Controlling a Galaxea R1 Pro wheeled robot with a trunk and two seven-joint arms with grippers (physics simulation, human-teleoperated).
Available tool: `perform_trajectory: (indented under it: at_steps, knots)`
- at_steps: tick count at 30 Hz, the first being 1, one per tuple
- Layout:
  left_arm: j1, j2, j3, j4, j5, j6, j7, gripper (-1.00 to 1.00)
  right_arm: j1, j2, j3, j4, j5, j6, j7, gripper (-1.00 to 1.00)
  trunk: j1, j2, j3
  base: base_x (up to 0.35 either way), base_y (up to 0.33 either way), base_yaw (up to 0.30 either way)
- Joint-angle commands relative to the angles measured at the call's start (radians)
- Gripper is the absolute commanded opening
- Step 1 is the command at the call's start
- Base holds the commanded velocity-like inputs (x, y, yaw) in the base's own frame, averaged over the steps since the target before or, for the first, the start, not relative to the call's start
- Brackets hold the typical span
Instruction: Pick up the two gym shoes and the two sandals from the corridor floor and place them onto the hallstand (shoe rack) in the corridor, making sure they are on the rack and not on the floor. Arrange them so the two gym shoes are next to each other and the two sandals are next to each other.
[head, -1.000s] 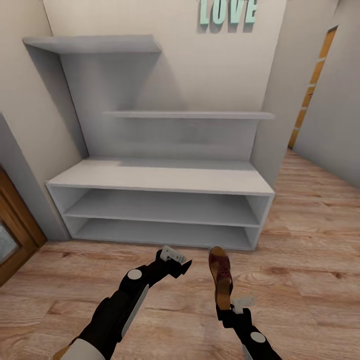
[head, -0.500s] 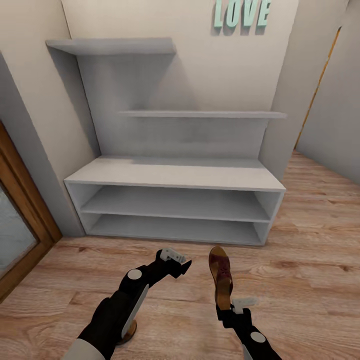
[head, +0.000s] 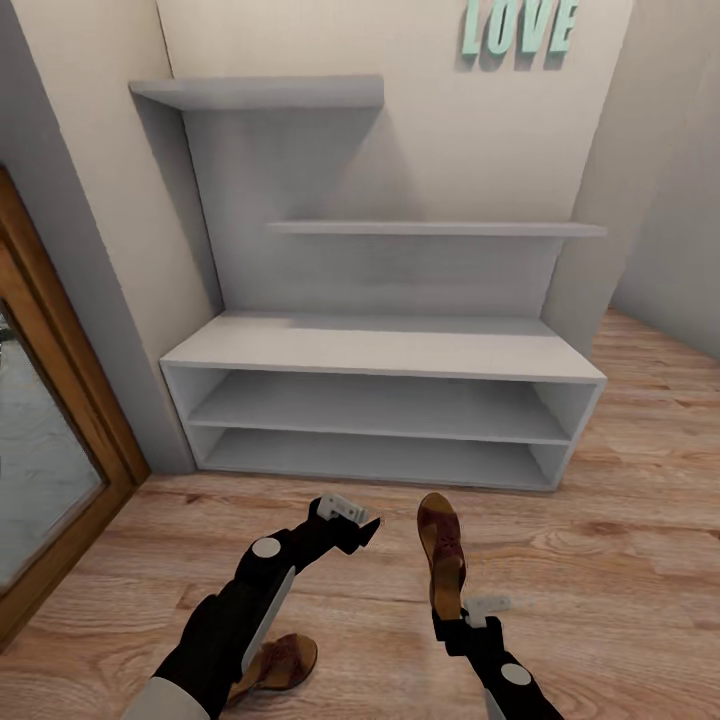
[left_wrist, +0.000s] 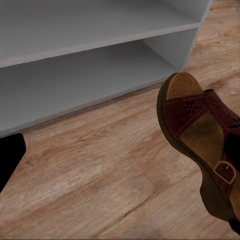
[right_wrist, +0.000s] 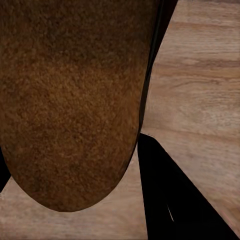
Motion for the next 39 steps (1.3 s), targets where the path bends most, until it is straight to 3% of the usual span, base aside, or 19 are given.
perform_trajectory:
  at_steps: [1, 25, 30, 39]
  knots:
    - [0.0, 0.0, 0.001, -0.001, -0.003, 0.005, -0.004, 1.0, 0.0, 0.0, 0.0, 0.0, -0.004, -0.002, -0.001, -1.0, 0.0, 0.0, -0.001, 0.0, 0.313, 0.0]
    - [0.0, 0.0, 0.004, -0.001, -0.003, 0.005, -0.004, 1.0, 0.0, 0.0, 0.0, 0.001, -0.004, -0.002, -0.001, -1.0, 0.0, 0.0, -0.001, 0.0, 0.306, 0.0]
    - [0.0, 0.0, 0.004, -0.001, -0.003, 0.005, -0.003, 1.0, -0.001, 0.0, 0.0, 0.001, -0.004, -0.002, -0.001, -1.0, 0.0, 0.0, -0.001, 0.0, 0.084, -0.052]
    - [0.0, 0.0, 0.004, -0.001, -0.003, 0.005, -0.002, 1.0, -0.001, 0.0, 0.0, 0.001, -0.004, -0.002, -0.001, -1.0, 0.0, 0.0, -0.001, 0.0, 0.005, -0.275]
